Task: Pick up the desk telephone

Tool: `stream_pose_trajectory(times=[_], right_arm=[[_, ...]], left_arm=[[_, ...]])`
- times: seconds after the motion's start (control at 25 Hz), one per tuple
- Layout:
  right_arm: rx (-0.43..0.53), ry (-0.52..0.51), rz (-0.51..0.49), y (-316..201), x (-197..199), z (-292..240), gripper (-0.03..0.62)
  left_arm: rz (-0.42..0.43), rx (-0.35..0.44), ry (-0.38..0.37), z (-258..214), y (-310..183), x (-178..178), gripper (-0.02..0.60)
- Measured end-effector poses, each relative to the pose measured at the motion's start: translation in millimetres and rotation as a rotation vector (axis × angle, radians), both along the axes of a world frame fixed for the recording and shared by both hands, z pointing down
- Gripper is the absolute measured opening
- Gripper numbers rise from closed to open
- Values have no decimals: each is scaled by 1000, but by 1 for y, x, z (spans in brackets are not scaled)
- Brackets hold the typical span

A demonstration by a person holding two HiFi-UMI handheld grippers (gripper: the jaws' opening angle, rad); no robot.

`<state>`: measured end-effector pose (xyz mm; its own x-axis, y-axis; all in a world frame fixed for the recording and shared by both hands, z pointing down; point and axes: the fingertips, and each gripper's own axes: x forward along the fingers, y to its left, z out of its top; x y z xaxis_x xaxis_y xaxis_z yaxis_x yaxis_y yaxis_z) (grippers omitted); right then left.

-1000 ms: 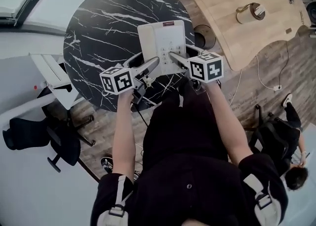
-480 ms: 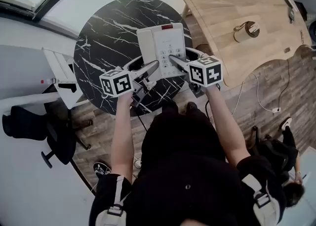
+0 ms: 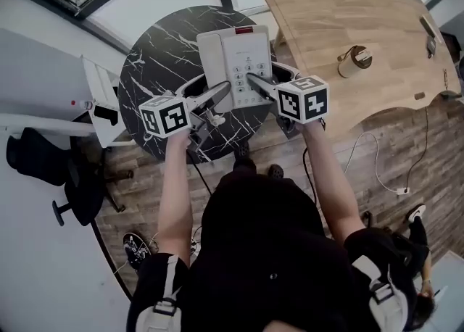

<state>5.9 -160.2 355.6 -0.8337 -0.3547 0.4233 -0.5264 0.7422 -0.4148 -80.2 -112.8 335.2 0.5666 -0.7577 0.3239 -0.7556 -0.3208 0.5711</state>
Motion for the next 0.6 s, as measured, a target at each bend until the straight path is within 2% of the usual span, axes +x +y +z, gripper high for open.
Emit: stream_pose_trajectory(times=[0.28, 0.6], right_arm=[[74, -47, -32, 21, 22, -35, 296], [135, -67, -60, 48, 45, -56, 295]], left_arm=[[-59, 69, -22, -34, 26, 24, 370], [-87, 123, -35, -53, 57, 49, 370]])
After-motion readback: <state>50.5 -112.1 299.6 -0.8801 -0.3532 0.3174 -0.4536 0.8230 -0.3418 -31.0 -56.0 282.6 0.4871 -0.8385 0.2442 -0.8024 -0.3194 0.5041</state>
